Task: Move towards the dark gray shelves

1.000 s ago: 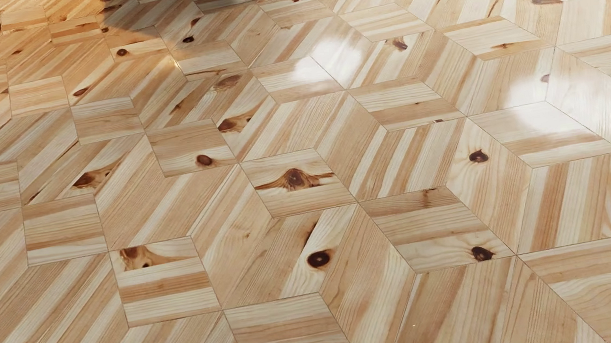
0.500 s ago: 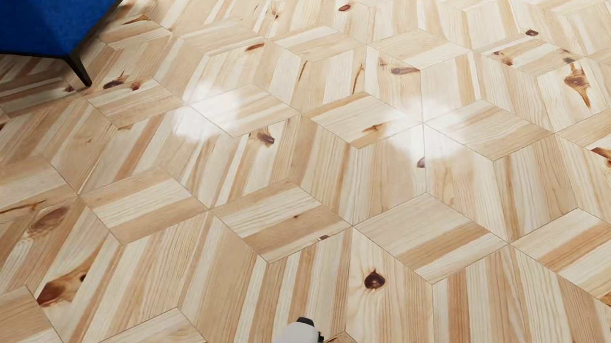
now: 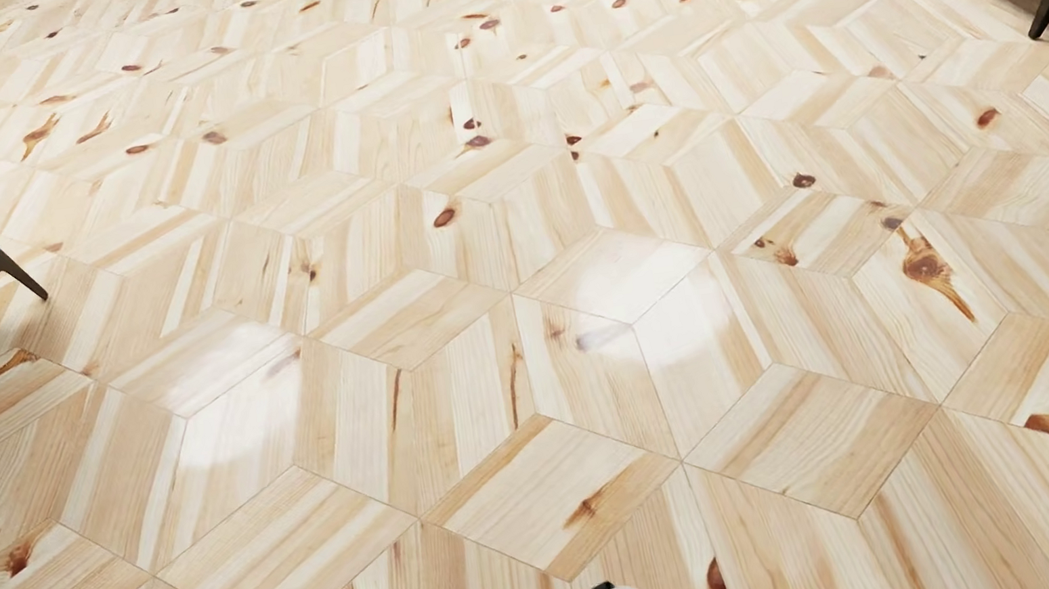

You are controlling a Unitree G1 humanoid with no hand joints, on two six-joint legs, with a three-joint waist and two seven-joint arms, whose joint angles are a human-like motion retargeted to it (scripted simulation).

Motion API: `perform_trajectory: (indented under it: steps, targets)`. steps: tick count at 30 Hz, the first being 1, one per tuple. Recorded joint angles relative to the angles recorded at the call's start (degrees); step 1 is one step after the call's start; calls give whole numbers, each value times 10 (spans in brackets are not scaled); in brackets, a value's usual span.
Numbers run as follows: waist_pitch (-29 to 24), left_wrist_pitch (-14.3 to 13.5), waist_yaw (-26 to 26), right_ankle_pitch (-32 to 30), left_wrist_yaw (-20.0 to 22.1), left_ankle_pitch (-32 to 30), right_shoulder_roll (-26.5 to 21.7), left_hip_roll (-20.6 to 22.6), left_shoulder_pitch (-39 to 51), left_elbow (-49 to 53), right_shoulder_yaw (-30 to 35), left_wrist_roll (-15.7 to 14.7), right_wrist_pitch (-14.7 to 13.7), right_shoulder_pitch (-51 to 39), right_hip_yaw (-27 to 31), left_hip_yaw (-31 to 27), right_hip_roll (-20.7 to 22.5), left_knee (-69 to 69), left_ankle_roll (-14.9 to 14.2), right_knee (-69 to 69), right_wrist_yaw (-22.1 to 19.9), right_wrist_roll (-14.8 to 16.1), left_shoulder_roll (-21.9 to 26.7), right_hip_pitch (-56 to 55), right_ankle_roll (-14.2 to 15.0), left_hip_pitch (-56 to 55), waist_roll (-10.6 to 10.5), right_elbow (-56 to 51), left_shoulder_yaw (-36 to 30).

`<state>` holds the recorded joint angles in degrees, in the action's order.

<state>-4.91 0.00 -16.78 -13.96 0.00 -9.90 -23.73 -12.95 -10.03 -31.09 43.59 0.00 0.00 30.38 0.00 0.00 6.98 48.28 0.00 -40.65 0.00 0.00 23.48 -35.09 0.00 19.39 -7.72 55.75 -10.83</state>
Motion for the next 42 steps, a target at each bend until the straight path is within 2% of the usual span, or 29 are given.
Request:
perform_trajectory:
  steps: [1,2,4,6,9,11,12,13,15,16,17,18,20,22,23,24,26,27,28,29,31,32,34,35,36,39,40,41,42]
  targets:
    - [-4,0,36,14,0,-27,3,2,-16,-37,3,0,0,-17,0,0,24,107,0,-23,0,0,-11,34,0,-50,-5,1,-18]
    - [-9,0,73,45,0,25,6,7,-31,-73,-10,0,0,-38,0,0,45,208,0,-11,0,0,-20,91,0,-112,-5,-12,-47]
    - [-17,0,156,115,0,177,8,38,-73,-150,-54,0,0,-87,0,0,64,297,0,54,0,0,-30,234,0,-227,13,-60,-113]
    - [-18,0,228,207,0,224,3,59,-127,-215,-119,0,0,-136,0,0,52,223,0,125,0,0,-31,370,0,-335,34,-134,-157]
    - [-2,0,326,325,0,202,-11,52,-202,-263,-216,0,0,-212,0,0,7,-76,0,172,0,0,-22,501,0,-427,55,-250,-162]
    - [20,0,373,346,0,154,-33,41,-237,-276,-264,0,0,-242,0,0,-16,-288,0,168,0,0,-16,542,0,-463,59,-321,-131]
    - [24,0,393,330,0,170,-39,38,-247,-285,-284,0,0,-247,0,0,-35,-271,0,153,0,0,-12,564,0,-481,60,-337,-125]
    - [24,0,410,291,0,204,-39,43,-253,-297,-298,0,0,-243,0,0,-55,-147,0,119,0,0,-9,582,0,-491,64,-339,-120]
    - [29,0,402,125,0,176,-19,86,-243,-327,-292,0,0,-219,0,0,-93,-13,0,-40,0,0,-4,553,0,-508,95,-306,-123]
    - [19,0,384,48,0,208,-10,110,-226,-334,-265,0,0,-205,0,0,-99,21,0,-155,0,0,-6,518,0,-473,98,-274,-132]
    - [9,0,367,28,0,241,-3,131,-211,-317,-221,0,0,-201,0,0,-99,26,0,-294,0,0,-11,465,0,-425,99,-236,-132]
    - [4,0,326,60,0,242,7,139,-192,-278,-170,0,0,-198,0,0,-82,-5,0,-347,0,0,-18,404,0,-369,86,-175,-131]
    - [-5,0,245,68,0,237,26,145,-154,-177,-142,0,0,-149,0,0,-46,-77,0,-341,0,0,-34,296,0,-250,55,-101,-103]
    - [-7,0,174,-11,0,227,23,130,-108,-63,-49,0,0,-108,0,0,-24,-136,0,-149,0,0,-34,211,0,-152,33,-31,-84]
    - [-6,0,143,-14,0,233,22,121,-87,-6,-29,0,0,-82,0,0,-23,-157,0,-30,0,0,-32,184,0,-108,28,-14,-65]
    - [-3,0,118,66,0,246,20,115,-65,42,-13,0,0,-57,0,0,-29,-173,0,71,0,0,-27,163,0,-71,27,-1,-47]
    - [5,0,65,321,0,268,12,101,-22,102,9,0,0,-19,0,0,-52,-173,0,135,0,0,-14,121,0,-23,32,3,-13]
    - [4,0,39,338,0,261,8,91,-15,116,14,0,0,-5,0,0,-59,-166,0,129,0,0,-11,108,0,4,34,5,6]
    - [6,0,24,272,0,230,5,81,-19,117,21,0,0,7,0,0,-51,-151,0,122,0,0,-11,97,0,29,31,12,21]
    - [19,0,10,131,0,177,6,64,-33,115,0,0,0,23,0,0,-33,-129,0,121,0,0,-11,87,0,44,26,18,39]
    - [19,0,40,25,0,15,10,25,-54,36,6,0,0,14,0,0,21,66,0,30,0,0,-29,93,0,-21,-4,37,6]
    - [8,0,54,28,0,5,12,15,-57,-18,-3,0,0,-6,0,0,46,172,0,13,0,0,-35,125,0,-72,-11,39,-22]
    - [-9,0,107,88,0,150,14,20,-55,-131,-23,0,0,-65,0,0,74,310,0,46,0,0,-42,231,0,-188,-8,5,-101]
    - [-9,0,146,129,0,213,13,39,-71,-171,-40,0,0,-91,0,0,68,310,0,74,0,0,-43,292,0,-235,6,-27,-127]
    - [-8,0,189,171,0,239,12,56,-92,-197,-59,0,0,-121,0,0,52,269,0,99,0,0,-40,344,0,-276,22,-62,-142]
    - [2,0,299,270,0,210,4,56,-156,-245,-136,0,0,-212,0,0,17,-30,0,153,0,0,-28,453,0,-347,46,-173,-159]
    - [11,0,315,298,0,169,2,51,-172,-254,-167,0,0,-242,0,0,11,-143,0,160,0,0,-27,470,0,-364,49,-204,-158]
    - [20,0,321,326,0,57,-2,46,-186,-259,-190,0,0,-267,0,0,5,-287,0,160,0,0,-26,486,0,-383,49,-229,-162]
    - [27,0,325,344,0,-2,-7,44,-199,-261,-210,0,0,-284,0,0,-6,-375,0,152,0,0,-26,504,0,-405,50,-254,-166]
